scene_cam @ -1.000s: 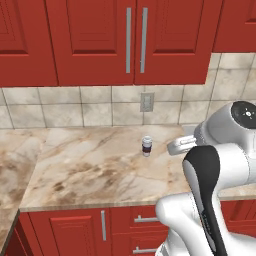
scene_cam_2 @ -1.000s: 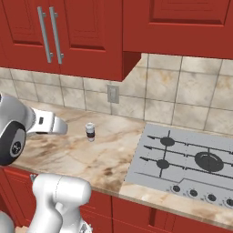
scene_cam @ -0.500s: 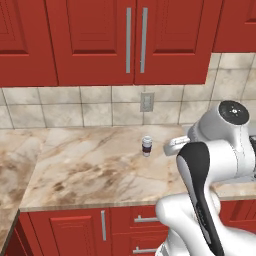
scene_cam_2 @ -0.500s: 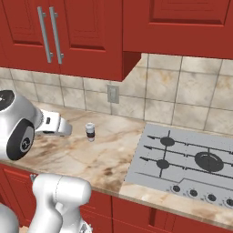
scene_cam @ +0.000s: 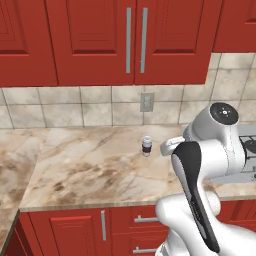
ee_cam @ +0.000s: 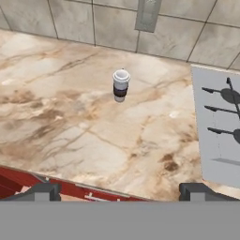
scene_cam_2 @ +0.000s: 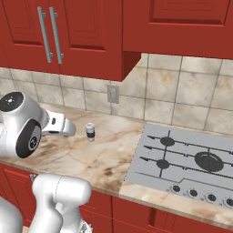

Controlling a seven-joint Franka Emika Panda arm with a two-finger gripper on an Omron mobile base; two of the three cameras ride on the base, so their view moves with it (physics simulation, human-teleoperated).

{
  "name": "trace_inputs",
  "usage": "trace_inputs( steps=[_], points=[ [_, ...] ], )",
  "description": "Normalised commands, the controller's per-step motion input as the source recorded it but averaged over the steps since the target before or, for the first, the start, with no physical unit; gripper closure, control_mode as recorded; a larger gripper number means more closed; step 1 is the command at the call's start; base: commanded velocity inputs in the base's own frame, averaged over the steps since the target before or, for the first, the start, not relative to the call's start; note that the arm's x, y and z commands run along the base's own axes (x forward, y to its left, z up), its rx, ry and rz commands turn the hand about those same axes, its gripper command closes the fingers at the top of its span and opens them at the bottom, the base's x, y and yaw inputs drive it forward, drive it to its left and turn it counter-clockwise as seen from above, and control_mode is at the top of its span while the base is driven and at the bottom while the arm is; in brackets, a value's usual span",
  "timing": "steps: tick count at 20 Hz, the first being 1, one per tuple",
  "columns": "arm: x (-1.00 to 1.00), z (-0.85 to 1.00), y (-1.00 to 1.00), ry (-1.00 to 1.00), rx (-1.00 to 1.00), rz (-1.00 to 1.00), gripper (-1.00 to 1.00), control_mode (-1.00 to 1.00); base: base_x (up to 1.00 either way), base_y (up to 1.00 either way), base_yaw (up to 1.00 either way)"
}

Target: Move the drinks to the dining counter.

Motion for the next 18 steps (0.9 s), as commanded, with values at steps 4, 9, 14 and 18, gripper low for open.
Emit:
trace_inputs(
  steps=[4, 9, 14, 18],
  points=[
    [0.14, -0.16, 0.00, 0.01, 0.00, 0.00, -1.00, -1.00, 0.00, 0.00, 0.00],
    [0.22, -0.13, 0.00, 0.04, 0.00, 0.00, -1.00, -1.00, 0.00, 0.00, 0.00],
    [0.27, -0.14, 0.00, 0.05, 0.00, 0.00, -1.00, -1.00, 0.00, 0.00, 0.00],
    [0.24, -0.08, 0.00, 0.06, 0.00, 0.00, -1.00, -1.00, 0.00, 0.00, 0.00]
  ],
)
